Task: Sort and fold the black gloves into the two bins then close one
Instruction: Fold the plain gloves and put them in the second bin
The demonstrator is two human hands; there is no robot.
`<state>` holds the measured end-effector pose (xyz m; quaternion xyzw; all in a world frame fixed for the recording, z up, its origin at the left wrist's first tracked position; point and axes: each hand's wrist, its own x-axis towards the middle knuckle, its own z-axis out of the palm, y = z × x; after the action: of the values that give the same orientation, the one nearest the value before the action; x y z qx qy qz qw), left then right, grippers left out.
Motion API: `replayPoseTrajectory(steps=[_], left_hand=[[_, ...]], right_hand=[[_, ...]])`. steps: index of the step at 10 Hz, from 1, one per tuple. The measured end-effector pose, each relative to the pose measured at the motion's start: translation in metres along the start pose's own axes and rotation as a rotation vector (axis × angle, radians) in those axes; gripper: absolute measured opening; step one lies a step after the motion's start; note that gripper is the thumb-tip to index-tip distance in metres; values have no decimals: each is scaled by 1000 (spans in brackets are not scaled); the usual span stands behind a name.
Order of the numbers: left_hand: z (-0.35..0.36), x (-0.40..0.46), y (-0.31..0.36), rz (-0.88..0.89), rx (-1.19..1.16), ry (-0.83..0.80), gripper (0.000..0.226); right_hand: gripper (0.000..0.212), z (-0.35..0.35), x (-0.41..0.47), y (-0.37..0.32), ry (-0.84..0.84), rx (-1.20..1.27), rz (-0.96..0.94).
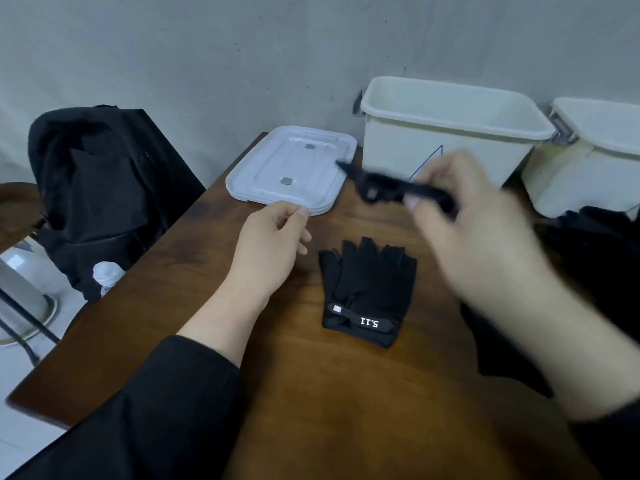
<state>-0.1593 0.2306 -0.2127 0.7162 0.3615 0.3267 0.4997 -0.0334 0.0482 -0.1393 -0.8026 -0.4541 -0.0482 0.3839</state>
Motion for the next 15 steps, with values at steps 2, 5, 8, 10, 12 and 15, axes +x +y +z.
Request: replayPoseTrajectory(steps=[2, 5, 8, 10, 12, 15], left_hand=[[4, -2, 1, 47, 99, -16, 24], [7, -8, -3, 139, 289, -248, 22], [-1, -21, 7, 653, 288, -289, 16], [1, -9, -6, 356, 328, -329, 17], [5, -9, 0, 168, 126, -306, 27], [3, -8, 9, 2, -202, -53, 25]], right_hand=[[27, 48, -75, 27, -474, -139, -18], [64, 56, -81, 31, -439, -221, -159], [58, 54, -79, 34, -450, -240, -185], [58, 48, -78, 31, -441, -107, -153], [36, 50, -76, 30, -231, -111, -145], [13, 10, -23, 35, 277, 786, 378]])
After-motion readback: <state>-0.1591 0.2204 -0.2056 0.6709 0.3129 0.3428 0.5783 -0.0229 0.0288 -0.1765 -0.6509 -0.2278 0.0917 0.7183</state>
